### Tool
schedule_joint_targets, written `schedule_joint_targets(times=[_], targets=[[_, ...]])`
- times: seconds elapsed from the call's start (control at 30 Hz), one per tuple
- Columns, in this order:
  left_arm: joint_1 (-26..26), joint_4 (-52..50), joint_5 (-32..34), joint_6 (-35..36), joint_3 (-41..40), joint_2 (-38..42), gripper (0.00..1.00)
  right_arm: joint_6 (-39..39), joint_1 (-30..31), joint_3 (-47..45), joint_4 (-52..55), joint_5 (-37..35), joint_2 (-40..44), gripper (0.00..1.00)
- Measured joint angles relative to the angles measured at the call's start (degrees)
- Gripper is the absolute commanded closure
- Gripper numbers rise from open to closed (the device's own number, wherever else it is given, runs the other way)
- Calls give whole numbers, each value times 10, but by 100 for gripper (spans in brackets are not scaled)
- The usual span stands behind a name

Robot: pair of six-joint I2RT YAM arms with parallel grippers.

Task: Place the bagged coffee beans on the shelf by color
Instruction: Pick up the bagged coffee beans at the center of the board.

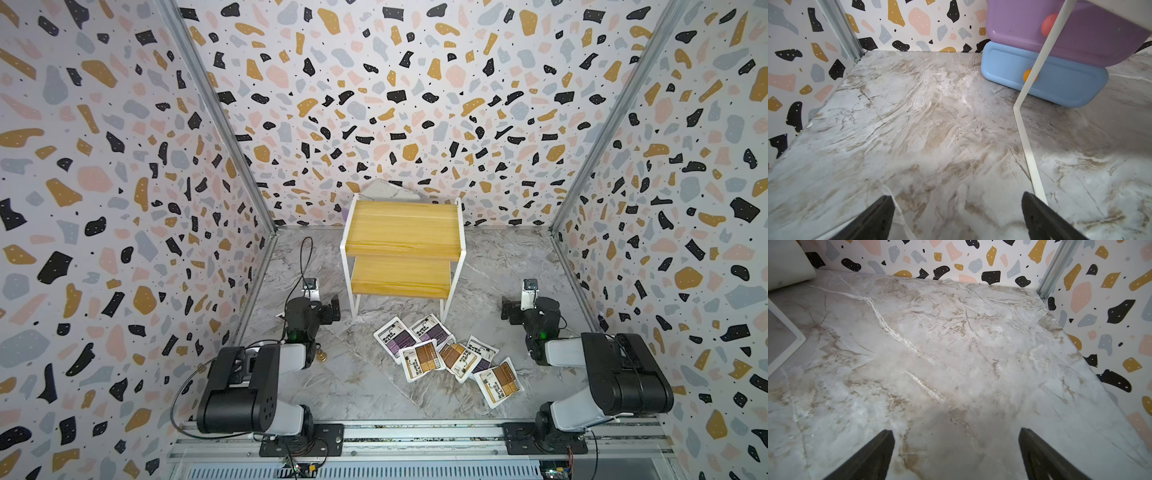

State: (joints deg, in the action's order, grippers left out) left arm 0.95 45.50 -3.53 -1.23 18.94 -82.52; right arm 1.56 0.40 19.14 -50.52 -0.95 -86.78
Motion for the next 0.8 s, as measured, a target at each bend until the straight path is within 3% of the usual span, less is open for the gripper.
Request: schedule_joint_targets(times=[0.8], targets=[[0,17,0,0,-1,0,0,0,0,0,0,0,0,1]])
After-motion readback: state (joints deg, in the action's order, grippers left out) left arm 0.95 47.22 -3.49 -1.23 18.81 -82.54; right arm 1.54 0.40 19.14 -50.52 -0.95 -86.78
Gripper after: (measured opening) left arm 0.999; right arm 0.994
